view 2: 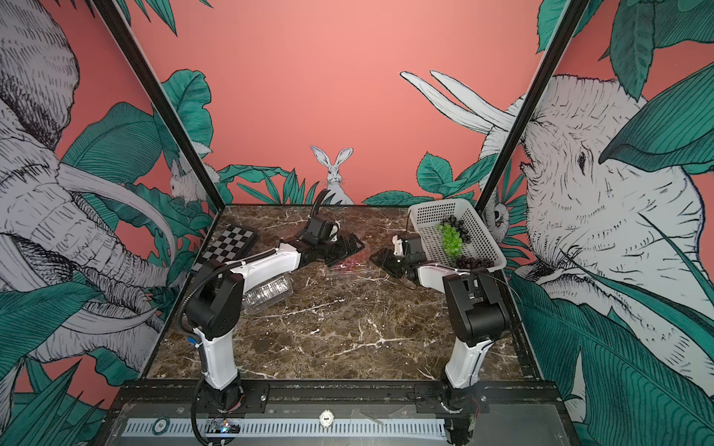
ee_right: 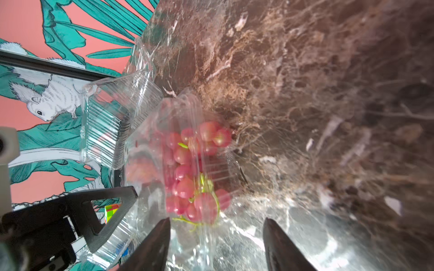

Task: Pack grapes into containers
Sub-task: Move the packing box to the center of the board, then close the packing box at the center of the board.

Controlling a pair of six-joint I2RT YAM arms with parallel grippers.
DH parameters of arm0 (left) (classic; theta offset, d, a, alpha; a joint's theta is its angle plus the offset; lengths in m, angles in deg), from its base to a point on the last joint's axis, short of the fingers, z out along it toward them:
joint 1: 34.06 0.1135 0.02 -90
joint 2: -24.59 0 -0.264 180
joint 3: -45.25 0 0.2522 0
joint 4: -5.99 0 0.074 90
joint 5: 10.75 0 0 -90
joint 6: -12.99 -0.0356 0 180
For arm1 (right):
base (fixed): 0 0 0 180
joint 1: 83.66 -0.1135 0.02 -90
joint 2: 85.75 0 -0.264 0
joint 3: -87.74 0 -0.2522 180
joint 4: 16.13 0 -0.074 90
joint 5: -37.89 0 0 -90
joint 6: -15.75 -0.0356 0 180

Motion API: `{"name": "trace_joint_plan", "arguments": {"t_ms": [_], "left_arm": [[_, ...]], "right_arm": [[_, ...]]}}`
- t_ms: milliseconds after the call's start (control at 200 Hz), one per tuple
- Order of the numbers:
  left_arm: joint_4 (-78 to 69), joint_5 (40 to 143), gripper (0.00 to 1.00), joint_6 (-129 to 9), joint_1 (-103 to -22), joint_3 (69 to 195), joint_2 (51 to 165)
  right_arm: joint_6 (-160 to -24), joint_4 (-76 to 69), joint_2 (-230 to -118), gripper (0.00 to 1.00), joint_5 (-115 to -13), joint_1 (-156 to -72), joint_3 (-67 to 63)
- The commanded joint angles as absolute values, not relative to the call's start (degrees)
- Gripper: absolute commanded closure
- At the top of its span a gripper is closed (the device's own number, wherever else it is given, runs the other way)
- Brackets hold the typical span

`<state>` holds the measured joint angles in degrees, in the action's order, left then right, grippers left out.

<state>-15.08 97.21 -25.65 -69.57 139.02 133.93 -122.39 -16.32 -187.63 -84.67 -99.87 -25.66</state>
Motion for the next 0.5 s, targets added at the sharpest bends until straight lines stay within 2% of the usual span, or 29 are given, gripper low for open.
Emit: {"name": "trace_joint_plan", "arguments": {"t_ms": [0, 185, 495], "left_arm": [[-15.91, 96.57, 0.01, -26.21, -69.13, 137.41, 130.89], [-16.10, 96.64, 0.00, -26.29, -69.04, 137.02, 130.28], [-16.37, 96.67, 0.01, -26.38, -69.04, 136.82, 129.90]], "right_arm": [[-125.05, -23.41, -186.71, 0.43, -87.13, -100.05, -28.97], [-128.55, -28.64, -186.66, 0.53, -87.70, -100.10, -31.79], [-130.67, -33.16, -184.59, 0.56, -88.41, -100.04, -35.89]]}}
